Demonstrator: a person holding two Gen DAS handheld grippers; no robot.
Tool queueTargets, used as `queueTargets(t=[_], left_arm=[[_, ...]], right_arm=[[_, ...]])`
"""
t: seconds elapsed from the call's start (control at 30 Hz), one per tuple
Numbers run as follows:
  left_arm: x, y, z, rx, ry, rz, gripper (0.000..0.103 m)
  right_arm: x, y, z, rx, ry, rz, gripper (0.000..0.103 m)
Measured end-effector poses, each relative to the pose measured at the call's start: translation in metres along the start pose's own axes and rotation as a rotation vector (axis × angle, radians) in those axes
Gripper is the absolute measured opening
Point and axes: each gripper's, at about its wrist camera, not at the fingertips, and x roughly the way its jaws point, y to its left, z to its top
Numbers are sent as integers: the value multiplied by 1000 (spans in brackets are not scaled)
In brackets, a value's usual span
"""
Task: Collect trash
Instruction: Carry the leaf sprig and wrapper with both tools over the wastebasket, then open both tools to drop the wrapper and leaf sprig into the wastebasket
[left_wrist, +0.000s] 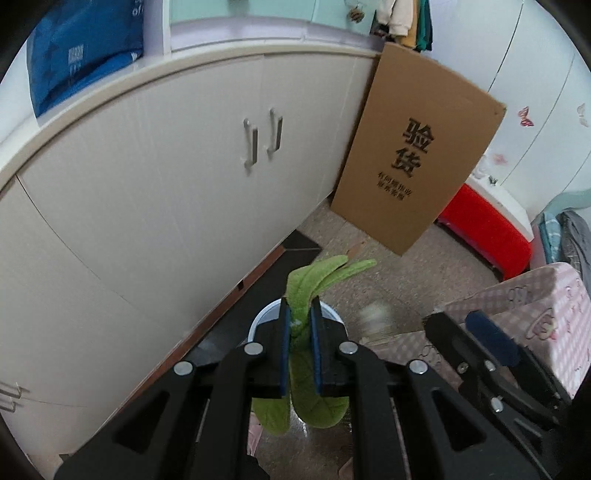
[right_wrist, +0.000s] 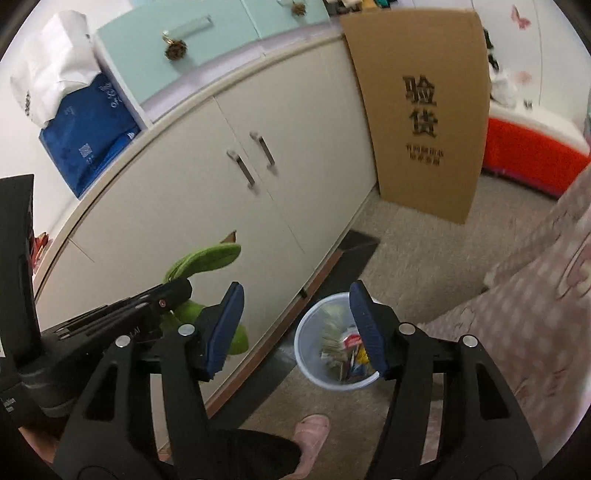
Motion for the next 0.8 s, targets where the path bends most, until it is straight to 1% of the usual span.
queueTargets(t=[0.07, 0.23, 0.43, 0.63, 0.7, 0.8], left_arm=[[7, 1, -1, 2, 10, 2, 10], [18, -3, -2, 6, 30, -8, 10], [22, -13, -1, 23, 29, -12, 10], [23, -23, 2, 39, 23, -13, 10], [23, -27, 3, 45, 22, -15, 10], [23, -33, 5, 51, 17, -18, 11]], right_arm=[[1, -2, -2, 8, 4, -1, 61], [-8, -7, -3, 0, -22, -53, 65], [-24, -12, 0, -7, -82, -90, 69], [-38, -21, 2, 18, -145, -98, 71], [-40, -24, 5, 23, -154, -101, 73], [-43, -30, 8, 36, -174, -108, 73]])
